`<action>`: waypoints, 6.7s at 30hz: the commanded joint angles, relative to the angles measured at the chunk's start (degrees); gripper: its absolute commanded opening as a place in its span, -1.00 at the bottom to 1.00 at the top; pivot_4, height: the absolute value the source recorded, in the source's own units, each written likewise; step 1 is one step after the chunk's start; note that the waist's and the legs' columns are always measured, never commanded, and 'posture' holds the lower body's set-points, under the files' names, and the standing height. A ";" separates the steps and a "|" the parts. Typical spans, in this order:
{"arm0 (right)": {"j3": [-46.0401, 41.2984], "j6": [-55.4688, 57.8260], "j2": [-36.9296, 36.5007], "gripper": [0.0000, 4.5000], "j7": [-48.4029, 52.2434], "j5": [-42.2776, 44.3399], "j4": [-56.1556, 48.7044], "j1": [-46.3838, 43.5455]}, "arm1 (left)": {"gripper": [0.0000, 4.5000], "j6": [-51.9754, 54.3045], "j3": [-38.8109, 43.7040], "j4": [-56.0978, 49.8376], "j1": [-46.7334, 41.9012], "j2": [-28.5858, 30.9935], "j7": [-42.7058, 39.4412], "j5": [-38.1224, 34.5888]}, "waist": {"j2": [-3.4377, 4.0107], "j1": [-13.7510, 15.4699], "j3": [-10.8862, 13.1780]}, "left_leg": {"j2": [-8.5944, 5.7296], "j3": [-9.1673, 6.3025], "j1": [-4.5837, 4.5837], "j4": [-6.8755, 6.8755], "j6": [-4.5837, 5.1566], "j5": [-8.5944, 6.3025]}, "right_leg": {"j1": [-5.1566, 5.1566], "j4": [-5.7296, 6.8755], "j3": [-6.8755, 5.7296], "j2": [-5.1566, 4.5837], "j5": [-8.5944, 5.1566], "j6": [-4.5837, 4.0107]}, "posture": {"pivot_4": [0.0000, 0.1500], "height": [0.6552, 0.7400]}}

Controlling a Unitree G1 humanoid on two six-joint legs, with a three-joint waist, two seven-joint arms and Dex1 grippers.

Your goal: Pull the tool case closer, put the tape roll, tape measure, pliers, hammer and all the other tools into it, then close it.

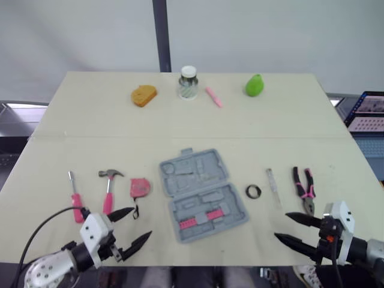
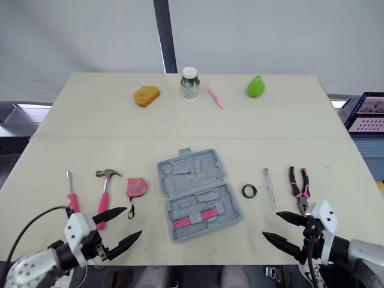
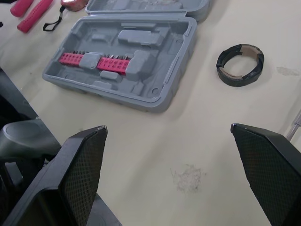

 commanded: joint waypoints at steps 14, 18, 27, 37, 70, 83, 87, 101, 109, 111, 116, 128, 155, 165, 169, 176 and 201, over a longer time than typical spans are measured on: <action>10.22 13.60 -10.30 -0.73 -4.47 -2.76 1.55 -23.09 | -0.94 27.15 -0.79 0.64 -19.14 6.88 0.96 -14.11 | 0.05 -0.14 0.04 | -0.02 -0.03 -0.04 0.06 -0.25 0.23 | -0.02 0.05 -0.09 0.14 0.02 0.05 | 1.00 -0.06; 17.57 13.81 -9.91 -0.99 -5.69 -7.54 5.96 -31.06 | -1.00 29.97 -4.02 3.11 -23.05 6.50 2.36 -12.30 | 0.04 -0.15 0.04 | -0.01 -0.05 -0.06 0.05 -0.27 0.24 | -0.03 0.05 -0.09 0.13 0.03 0.06 | 1.00 -0.06; 29.00 20.49 -4.22 -0.99 -9.34 -13.09 14.40 -45.71 | -1.00 35.65 -9.55 8.38 -27.94 4.23 5.43 -9.70 | 0.04 -0.17 0.04 | -0.02 -0.04 -0.21 0.05 -0.33 0.28 | -0.24 0.14 -0.14 0.16 0.03 0.06 | 1.00 -0.06; 32.77 18.91 0.62 -0.99 -9.69 -17.21 20.41 -49.55 | -1.00 32.77 -15.64 14.72 -32.19 3.77 2.55 -3.47 | 0.04 -0.12 0.05 | -0.07 0.02 -0.26 0.11 -0.32 0.36 | -0.31 0.23 -0.61 0.17 0.05 0.10 | 1.00 -0.06; 38.69 14.10 12.72 -0.99 -8.10 -22.53 30.53 -56.04 | -1.00 28.64 -21.26 21.26 -37.16 -0.32 -2.07 3.12 | 0.03 -0.23 0.05 | -0.09 0.45 -0.44 0.12 -0.32 0.44 | -1.00 1.13 -0.56 0.18 0.05 0.10 | 1.00 -0.06; 39.43 14.06 13.88 -0.99 -6.19 -23.13 30.25 -56.47 | -1.00 26.31 -21.76 23.74 -38.98 -2.80 -2.24 5.74 | 0.03 -0.26 0.05 | -0.10 0.46 -0.43 0.14 -0.31 0.45 | -1.01 1.18 -0.58 0.20 0.05 0.10 | 1.00 -0.06; 39.61 14.44 13.76 -0.99 -5.62 -23.27 29.35 -55.82 | -1.00 26.49 -21.89 23.11 -38.39 -2.98 -2.46 6.06 | 0.03 -0.25 0.05 | -0.10 0.46 -0.41 0.14 -0.31 0.45 | -1.00 1.18 -0.57 0.19 0.05 0.10 | 1.00 -0.06; 38.49 19.19 9.95 -0.99 -4.82 -21.65 19.27 -50.78 | -1.00 28.88 -22.20 18.98 -35.98 -3.05 -2.89 5.63 | 0.03 -0.23 0.05 | -0.09 0.46 -0.42 0.13 -0.31 0.45 | -1.00 1.15 -0.56 0.17 0.05 0.10 | 1.00 -0.06; 38.05 21.55 9.02 -0.99 -5.52 -20.75 15.00 -48.00 | -1.00 30.18 -22.09 16.65 -34.42 -2.95 -2.98 5.37 | 0.03 -0.21 0.05 | -0.07 0.46 -0.42 0.11 -0.31 0.44 | -1.00 1.12 -0.55 0.14 0.05 0.10 | 1.00 -0.06; 37.73 22.22 8.76 -0.99 -5.71 -20.45 13.84 -46.99 | -1.00 30.63 -22.33 15.85 -33.87 -2.84 -3.17 5.25 | 0.03 -0.22 0.05 | -0.07 0.46 -0.42 0.11 -0.31 0.44 | -1.00 1.12 -0.55 0.14 0.05 0.10 | 1.00 -0.06; 37.12 23.74 8.01 -0.99 -6.01 -19.80 11.01 -44.74 | -1.00 31.52 -22.37 14.24 -32.65 -2.26 -3.78 5.05 | 0.03 -0.20 0.05 | -0.08 0.46 -0.42 0.11 -0.30 0.44 | -0.99 1.09 -0.54 0.10 0.05 0.10 | 1.00 -0.06; 34.52 27.59 4.77 -0.99 -7.01 -17.01 3.20 -37.62 | -1.00 32.63 -22.15 11.06 -29.68 -0.98 -4.07 4.64 | 0.03 -0.17 0.05 | -0.07 0.45 -0.41 0.09 -0.30 0.42 | -0.98 0.94 -0.52 -0.05 0.04 0.09 | 1.00 -0.06; 32.24 30.50 1.28 -0.99 -10.20 -11.89 -3.70 -30.11 | -1.00 34.60 -21.89 7.70 -26.86 -0.02 -3.89 3.13 | 0.03 -0.14 0.05 | -0.08 0.43 -0.41 0.08 -0.27 0.40 | -0.92 0.72 -0.43 -0.12 0.04 0.09 | 1.00 -0.06; 32.33 30.97 1.08 -0.99 -10.38 -11.32 -4.42 -29.44 | -1.00 35.01 -21.30 6.82 -25.81 0.42 -3.27 2.57 | 0.02 -0.14 0.05 | -0.09 0.40 -0.41 0.07 -0.25 0.40 | -0.89 0.69 -0.33 -0.16 0.04 0.08 | 1.00 -0.06; 32.33 30.96 0.99 -0.99 -10.47 -11.16 -4.51 -29.25 | -1.00 34.96 -21.25 6.50 -25.30 0.63 -3.18 2.51 | 0.03 -0.14 0.05 | -0.08 0.39 -0.41 0.07 -0.25 0.40 | -0.89 0.68 -0.30 -0.16 0.04 0.08 | 1.00 -0.06; 32.38 31.08 0.92 -0.99 -10.70 -10.74 -4.65 -29.14 | -1.00 35.22 -21.07 5.94 -24.68 0.80 -2.89 2.18 | 0.02 -0.15 0.05 | -0.08 0.39 -0.41 0.07 -0.25 0.40 | -0.89 0.68 -0.27 -0.16 0.04 0.08 | 1.00 -0.06; 27.75 28.14 -4.64 -0.99 -8.81 -9.49 -3.15 -27.49 | -1.00 37.99 -10.79 3.93 -22.67 4.90 -4.84 -5.18 | 0.01 -0.15 0.06 | -0.11 0.39 -0.41 0.07 -0.24 0.39 | -0.88 0.68 -0.29 -0.26 0.04 0.07 | 1.00 -0.06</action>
